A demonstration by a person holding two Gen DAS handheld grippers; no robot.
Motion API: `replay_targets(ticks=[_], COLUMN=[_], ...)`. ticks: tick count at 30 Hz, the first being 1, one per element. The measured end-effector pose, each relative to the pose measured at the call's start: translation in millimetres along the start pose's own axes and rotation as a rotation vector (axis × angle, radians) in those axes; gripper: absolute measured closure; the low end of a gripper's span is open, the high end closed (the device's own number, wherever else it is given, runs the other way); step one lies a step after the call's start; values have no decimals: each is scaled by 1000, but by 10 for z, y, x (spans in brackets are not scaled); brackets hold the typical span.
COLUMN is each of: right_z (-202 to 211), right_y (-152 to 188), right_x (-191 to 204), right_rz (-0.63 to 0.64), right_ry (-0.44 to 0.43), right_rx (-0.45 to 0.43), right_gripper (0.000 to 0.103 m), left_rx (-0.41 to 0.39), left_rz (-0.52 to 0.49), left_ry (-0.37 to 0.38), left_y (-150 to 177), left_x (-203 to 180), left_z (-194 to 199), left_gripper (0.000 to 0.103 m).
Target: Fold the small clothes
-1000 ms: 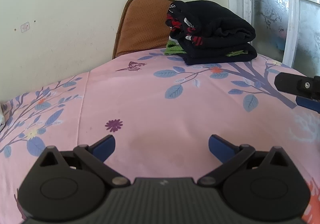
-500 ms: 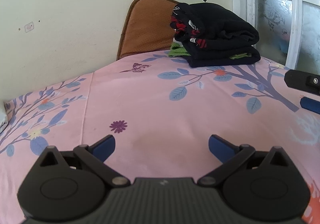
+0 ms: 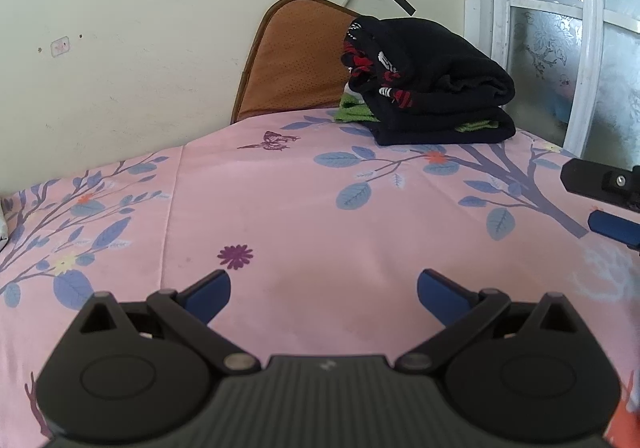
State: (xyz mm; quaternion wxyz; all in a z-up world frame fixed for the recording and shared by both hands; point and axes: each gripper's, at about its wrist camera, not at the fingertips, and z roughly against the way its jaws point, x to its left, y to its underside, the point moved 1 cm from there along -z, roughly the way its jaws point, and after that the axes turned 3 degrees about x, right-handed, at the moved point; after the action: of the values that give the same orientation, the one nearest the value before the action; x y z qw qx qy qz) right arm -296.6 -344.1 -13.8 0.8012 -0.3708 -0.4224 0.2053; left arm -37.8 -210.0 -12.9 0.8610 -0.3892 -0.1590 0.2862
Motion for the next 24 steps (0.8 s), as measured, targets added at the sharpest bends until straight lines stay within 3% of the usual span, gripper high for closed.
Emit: replay_targets(ticks=[24], right_z=[-4], right_y=[-15], right_x=[-10], right_rz=[0], right_ry=[-8], right_rx=[-1], right_gripper=[0], left_rx=[35], left_rz=[-30], left_ry=[-57], left_y=[36], left_x=[-26], left_z=[-24], left_gripper=[0])
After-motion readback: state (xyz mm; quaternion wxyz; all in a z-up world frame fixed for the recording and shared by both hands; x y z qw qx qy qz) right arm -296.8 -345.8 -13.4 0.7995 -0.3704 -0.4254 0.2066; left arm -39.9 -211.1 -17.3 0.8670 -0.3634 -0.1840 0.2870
